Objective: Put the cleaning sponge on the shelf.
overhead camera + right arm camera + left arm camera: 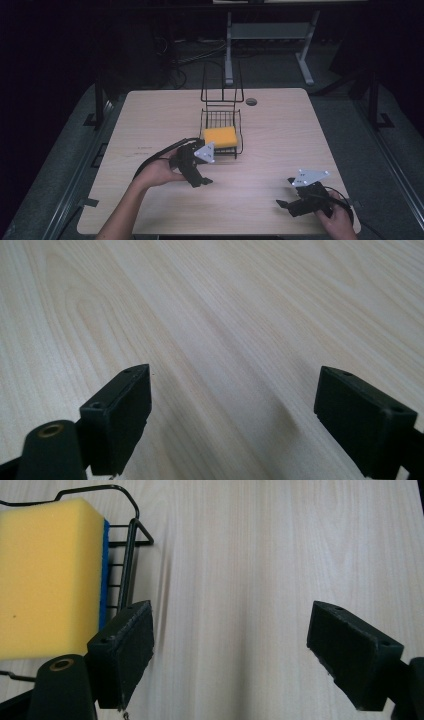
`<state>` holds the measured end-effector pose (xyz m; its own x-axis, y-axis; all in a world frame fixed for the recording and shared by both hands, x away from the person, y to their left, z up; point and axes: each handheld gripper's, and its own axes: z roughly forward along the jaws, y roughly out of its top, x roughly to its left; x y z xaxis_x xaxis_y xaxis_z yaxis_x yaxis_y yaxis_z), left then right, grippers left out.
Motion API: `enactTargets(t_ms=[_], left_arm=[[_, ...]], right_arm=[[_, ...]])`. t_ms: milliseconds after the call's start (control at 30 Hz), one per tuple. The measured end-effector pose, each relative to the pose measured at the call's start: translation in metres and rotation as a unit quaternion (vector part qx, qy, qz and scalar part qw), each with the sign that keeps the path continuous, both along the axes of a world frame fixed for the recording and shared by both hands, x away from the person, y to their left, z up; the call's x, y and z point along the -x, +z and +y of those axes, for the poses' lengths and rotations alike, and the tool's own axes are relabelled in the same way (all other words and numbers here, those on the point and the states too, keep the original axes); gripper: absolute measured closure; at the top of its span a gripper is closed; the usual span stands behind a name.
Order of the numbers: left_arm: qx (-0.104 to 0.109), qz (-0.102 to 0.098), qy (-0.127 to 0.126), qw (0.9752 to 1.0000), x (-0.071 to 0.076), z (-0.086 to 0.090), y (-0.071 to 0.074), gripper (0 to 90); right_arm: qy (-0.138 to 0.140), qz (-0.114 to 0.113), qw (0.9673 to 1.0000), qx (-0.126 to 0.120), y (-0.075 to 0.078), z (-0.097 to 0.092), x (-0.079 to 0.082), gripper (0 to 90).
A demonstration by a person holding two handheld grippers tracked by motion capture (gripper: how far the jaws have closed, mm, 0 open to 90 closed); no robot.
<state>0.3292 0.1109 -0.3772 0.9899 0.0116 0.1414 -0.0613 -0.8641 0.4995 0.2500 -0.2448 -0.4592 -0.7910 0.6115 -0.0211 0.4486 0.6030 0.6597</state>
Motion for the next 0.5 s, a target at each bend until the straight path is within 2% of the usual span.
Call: enactTargets(t_ms=[367, 500], left_arm=[[0.009, -0.001, 0.016, 0.9998, 0.017, 0.026, -0.009, 18.4], [0.004, -0.002, 0.022, 0.9998, 0.023, 0.034, -0.012, 18.5]], right_arm=[[-0.002, -0.004, 1.0000, 0.005, -0.001, -0.001, 0.000, 14.9], [-0.004, -0.003, 1.0000, 0.007, -0.001, -0.001, 0.000, 14.9]])
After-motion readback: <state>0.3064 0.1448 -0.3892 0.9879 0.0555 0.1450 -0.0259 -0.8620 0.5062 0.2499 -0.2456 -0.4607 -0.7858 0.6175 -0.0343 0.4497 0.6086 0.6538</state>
